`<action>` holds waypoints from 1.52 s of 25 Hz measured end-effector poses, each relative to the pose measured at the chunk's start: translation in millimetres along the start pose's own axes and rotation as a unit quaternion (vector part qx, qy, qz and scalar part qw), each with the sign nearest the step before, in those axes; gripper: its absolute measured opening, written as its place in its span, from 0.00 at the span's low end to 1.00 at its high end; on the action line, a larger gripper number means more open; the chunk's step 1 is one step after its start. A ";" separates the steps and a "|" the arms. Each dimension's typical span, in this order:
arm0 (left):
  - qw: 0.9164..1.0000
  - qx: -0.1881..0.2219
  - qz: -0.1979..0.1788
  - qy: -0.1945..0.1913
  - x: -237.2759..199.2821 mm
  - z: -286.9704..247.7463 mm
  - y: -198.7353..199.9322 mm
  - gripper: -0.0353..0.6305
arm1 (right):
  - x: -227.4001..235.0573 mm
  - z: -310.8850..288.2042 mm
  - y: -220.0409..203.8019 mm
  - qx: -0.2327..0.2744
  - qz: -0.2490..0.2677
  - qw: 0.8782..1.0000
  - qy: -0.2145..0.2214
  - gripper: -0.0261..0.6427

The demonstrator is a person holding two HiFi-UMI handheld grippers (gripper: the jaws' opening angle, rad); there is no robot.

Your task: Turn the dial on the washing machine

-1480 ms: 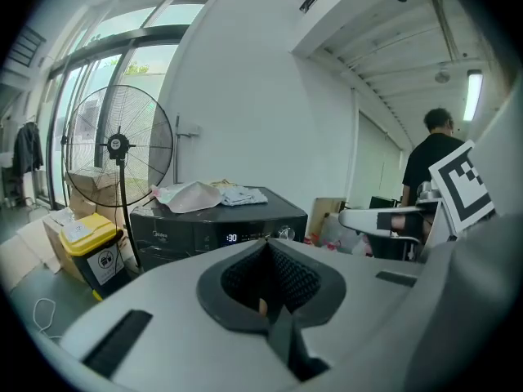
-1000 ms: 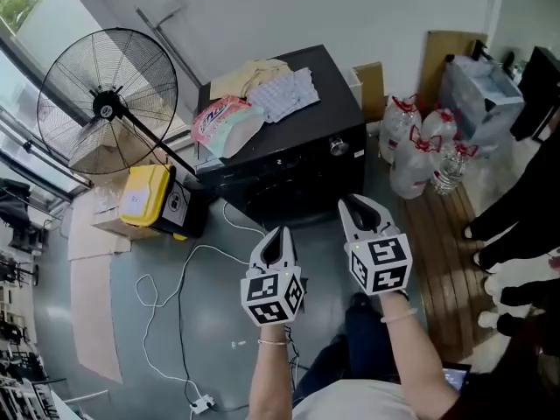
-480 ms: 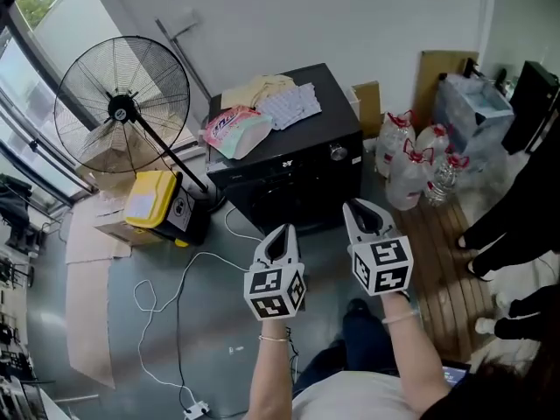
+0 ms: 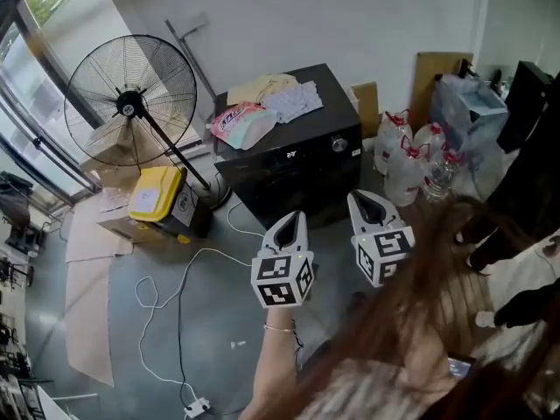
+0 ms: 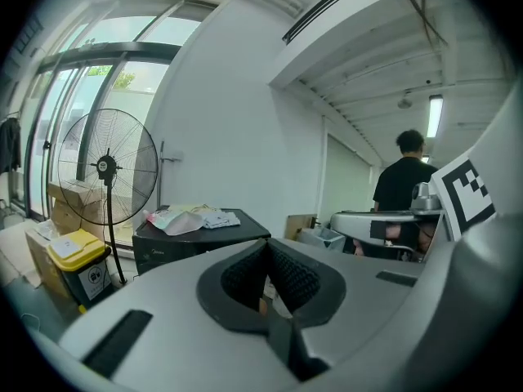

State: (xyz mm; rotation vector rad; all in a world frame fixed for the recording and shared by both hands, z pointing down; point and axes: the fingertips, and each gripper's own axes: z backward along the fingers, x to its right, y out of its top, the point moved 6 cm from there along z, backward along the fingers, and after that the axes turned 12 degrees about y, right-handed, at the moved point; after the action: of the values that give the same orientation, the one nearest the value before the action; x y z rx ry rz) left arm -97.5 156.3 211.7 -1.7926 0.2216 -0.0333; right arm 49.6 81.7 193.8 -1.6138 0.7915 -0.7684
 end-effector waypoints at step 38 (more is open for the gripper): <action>0.999 0.029 -0.005 0.024 61.4 37.9 41.1 0.07 | 19.4 71.8 46.5 0.013 0.062 0.998 0.023 0.08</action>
State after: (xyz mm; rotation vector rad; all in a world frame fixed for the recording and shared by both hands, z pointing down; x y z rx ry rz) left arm -37.4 173.6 157.2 -1.7374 0.2434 -0.0904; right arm 115.1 98.0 137.7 -1.5131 0.9027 -0.7274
